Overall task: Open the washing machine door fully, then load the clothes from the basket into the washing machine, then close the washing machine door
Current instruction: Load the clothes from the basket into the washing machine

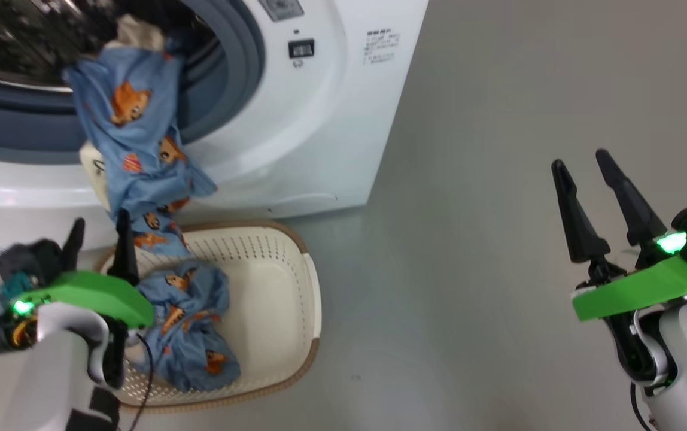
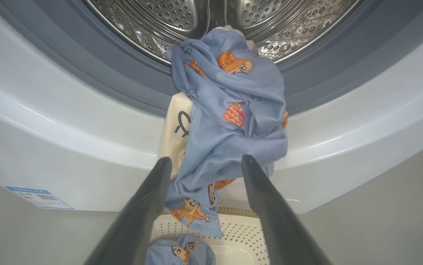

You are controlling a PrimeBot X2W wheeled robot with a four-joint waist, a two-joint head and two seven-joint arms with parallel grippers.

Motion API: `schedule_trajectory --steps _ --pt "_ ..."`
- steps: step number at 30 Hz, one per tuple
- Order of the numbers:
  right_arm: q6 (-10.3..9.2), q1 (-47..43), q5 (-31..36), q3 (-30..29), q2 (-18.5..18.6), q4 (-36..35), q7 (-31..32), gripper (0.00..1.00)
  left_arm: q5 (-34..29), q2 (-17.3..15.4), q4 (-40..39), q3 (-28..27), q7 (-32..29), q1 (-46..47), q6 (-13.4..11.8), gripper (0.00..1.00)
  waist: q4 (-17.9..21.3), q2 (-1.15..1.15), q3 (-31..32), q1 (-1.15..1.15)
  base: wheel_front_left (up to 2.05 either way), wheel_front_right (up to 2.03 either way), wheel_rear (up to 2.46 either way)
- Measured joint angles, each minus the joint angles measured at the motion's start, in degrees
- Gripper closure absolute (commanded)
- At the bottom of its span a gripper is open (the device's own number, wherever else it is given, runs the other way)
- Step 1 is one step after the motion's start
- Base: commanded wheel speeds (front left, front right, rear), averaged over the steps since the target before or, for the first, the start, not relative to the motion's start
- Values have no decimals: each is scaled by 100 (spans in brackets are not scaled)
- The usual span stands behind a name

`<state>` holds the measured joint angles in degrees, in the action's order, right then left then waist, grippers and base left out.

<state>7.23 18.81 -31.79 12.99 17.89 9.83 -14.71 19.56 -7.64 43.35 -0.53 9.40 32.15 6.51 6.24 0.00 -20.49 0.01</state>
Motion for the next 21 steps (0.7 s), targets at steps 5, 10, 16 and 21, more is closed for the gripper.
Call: schedule_trajectory --steps 5,10,16,21 --pt "0 235 0 -9 -5 -65 0 0 12 -223 681 79 73 617 10 0 117 0 -441 0 0 0 0" --pt "0 375 0 -13 -27 -89 0 0 14 -388 1285 233 75 1096 59 0 256 0 -817 0 0 0 0" --pt "0 460 0 -32 -31 -130 0 0 69 -497 1744 297 232 1603 60 0 425 0 -1148 -1 0 0 0" --pt "0 480 0 -51 -62 -154 0 0 108 -561 1961 297 422 1899 59 0 531 0 -1331 -1 0 0 0"
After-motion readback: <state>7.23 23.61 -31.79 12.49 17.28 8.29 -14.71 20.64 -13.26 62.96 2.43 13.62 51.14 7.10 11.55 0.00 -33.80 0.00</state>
